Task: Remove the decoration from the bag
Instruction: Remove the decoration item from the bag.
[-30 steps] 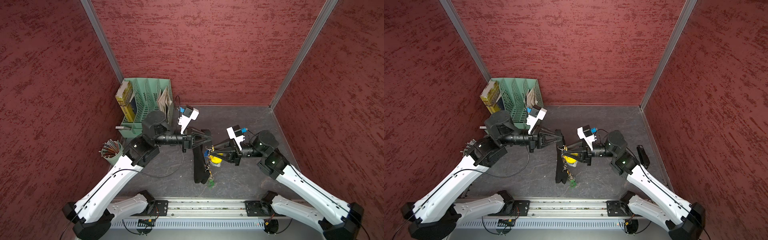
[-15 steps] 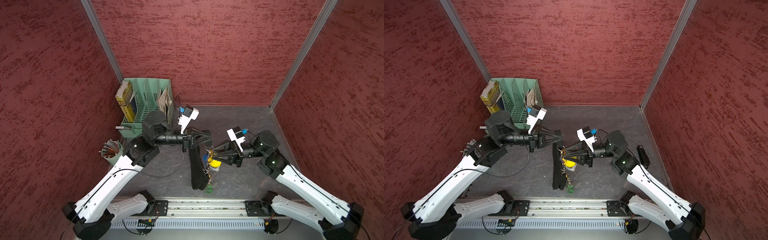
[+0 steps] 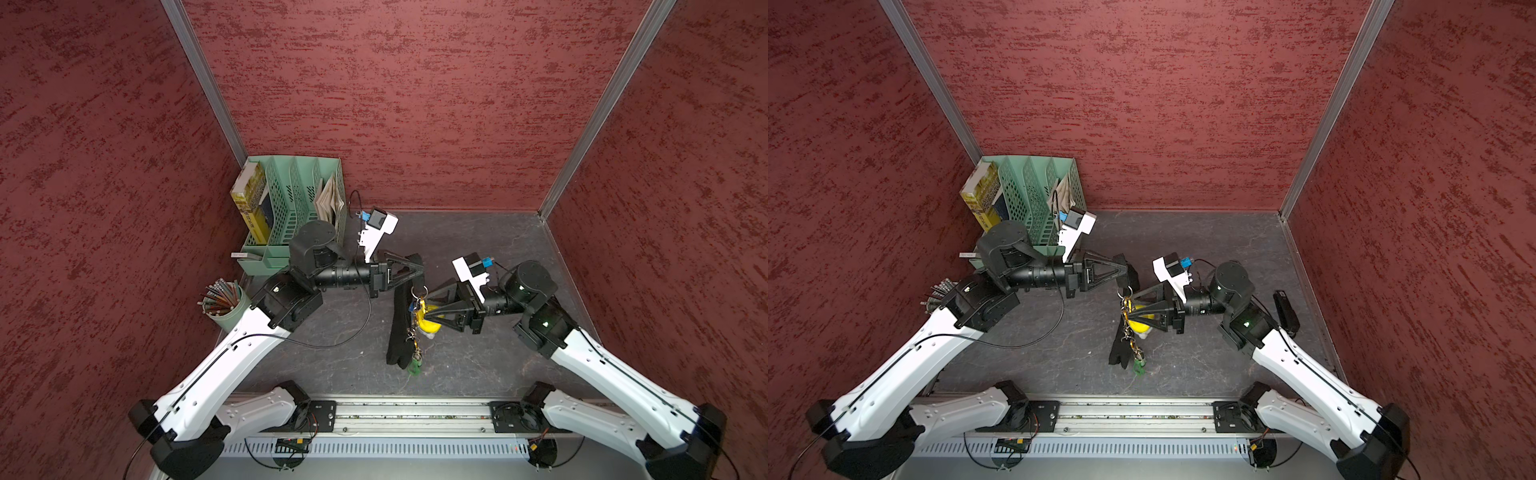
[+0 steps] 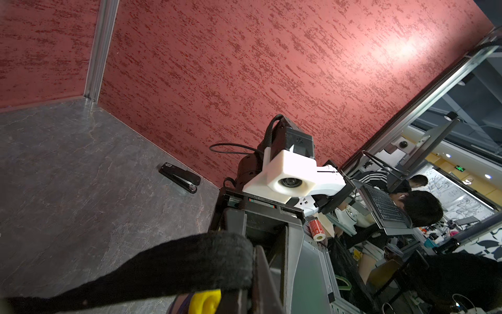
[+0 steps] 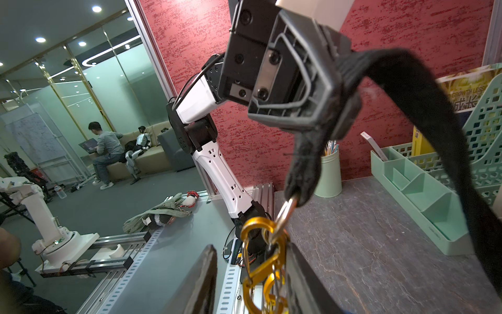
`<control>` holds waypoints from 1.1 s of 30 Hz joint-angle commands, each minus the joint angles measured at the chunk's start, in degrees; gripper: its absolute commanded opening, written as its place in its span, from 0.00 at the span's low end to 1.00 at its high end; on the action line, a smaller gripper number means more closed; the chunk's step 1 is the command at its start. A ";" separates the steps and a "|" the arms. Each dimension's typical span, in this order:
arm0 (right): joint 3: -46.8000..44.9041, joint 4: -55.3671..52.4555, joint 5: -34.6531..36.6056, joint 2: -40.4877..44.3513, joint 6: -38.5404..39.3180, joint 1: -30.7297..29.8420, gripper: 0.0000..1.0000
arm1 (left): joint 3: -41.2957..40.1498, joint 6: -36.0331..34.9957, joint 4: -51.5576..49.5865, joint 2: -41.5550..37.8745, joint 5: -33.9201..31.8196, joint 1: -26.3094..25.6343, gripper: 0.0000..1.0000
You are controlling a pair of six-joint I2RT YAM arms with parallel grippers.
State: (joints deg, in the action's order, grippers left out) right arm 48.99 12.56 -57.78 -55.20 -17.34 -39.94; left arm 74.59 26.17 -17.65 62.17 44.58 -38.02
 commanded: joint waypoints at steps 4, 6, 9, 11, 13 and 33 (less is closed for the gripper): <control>0.23 1.17 -0.30 -0.60 0.65 -0.55 0.43 | -0.25 1.62 4.35 -0.24 -3.18 0.33 0.00; 0.23 1.33 -0.45 -0.69 0.65 -0.50 0.41 | -0.28 1.50 4.19 -0.25 -3.15 0.32 0.00; 0.10 1.33 -0.46 -0.61 0.69 -0.54 0.38 | -0.32 1.33 4.08 -0.47 -3.18 0.40 0.00; 0.13 1.33 -0.41 -0.52 0.78 -0.57 0.36 | -0.24 1.30 3.90 -0.47 -3.01 0.37 0.00; 0.14 1.51 -0.36 -0.38 0.66 -0.55 0.35 | -0.24 1.22 3.89 -0.46 -2.88 0.40 0.00; 0.40 1.38 2.92 0.36 0.37 -0.57 0.41 | -0.06 -0.07 3.57 -0.31 -2.04 0.34 0.00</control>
State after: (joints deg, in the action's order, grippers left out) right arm 48.99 12.58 -56.03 -55.81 -17.12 -39.94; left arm 74.17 27.46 -16.64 62.22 42.74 -37.98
